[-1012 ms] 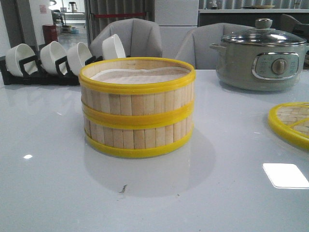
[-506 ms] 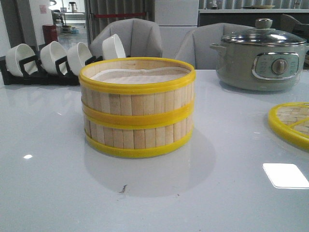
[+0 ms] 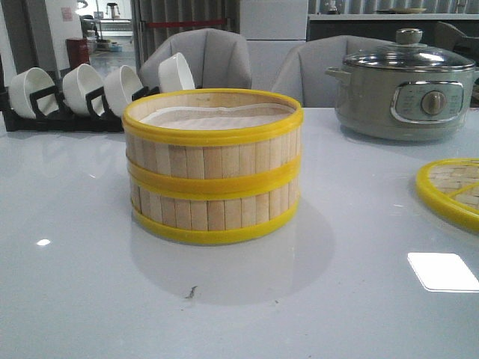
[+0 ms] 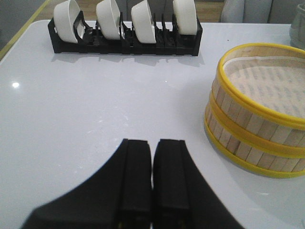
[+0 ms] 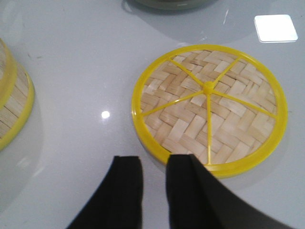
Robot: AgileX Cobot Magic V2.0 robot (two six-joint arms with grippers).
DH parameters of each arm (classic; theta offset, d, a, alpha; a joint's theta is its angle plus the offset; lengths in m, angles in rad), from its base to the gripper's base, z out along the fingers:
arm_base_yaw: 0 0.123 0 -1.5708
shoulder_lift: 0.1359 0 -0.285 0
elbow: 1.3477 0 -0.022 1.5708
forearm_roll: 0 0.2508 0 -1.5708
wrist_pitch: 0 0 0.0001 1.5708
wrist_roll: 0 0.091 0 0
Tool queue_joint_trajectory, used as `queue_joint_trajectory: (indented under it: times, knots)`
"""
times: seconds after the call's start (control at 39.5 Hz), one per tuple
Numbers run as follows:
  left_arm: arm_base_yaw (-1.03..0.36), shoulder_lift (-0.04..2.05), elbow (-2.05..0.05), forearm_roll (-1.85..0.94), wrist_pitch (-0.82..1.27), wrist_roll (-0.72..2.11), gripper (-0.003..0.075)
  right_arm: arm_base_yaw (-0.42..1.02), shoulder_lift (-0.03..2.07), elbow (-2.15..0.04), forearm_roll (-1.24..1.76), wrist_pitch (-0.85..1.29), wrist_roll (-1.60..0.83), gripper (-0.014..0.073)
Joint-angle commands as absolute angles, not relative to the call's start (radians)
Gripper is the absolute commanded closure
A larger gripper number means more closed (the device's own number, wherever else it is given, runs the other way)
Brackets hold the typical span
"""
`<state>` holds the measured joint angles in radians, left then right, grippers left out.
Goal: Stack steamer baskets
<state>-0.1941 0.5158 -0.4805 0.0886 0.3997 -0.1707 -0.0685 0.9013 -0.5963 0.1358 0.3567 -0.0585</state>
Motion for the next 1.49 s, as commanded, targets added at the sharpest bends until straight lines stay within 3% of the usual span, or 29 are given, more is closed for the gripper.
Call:
queue_joint_trajectory:
  times: [0.0,0.23,0.83,1.47]
  knots:
    - [-0.190,0.517,-0.508,0.091,0.310,-0.178,0.0631,-0.073,0.896,-0.632,0.068,0.292,-0.098,0.0210]
    - [-0.190,0.517,-0.508,0.091,0.310,-0.178,0.0631,-0.073,1.010,-0.687,0.054,0.323,-0.098,0.0212]
    - [-0.190,0.517,-0.508,0.091,0.310,-0.178,0.0631,-0.201,1.611,-1.265,0.054,0.642,-0.071,0.0212]
    - [-0.190,0.517,-0.508,0.091,0.310,-0.178,0.0631,-0.201,1.782,-1.362,0.097,0.658,-0.071,0.0212]
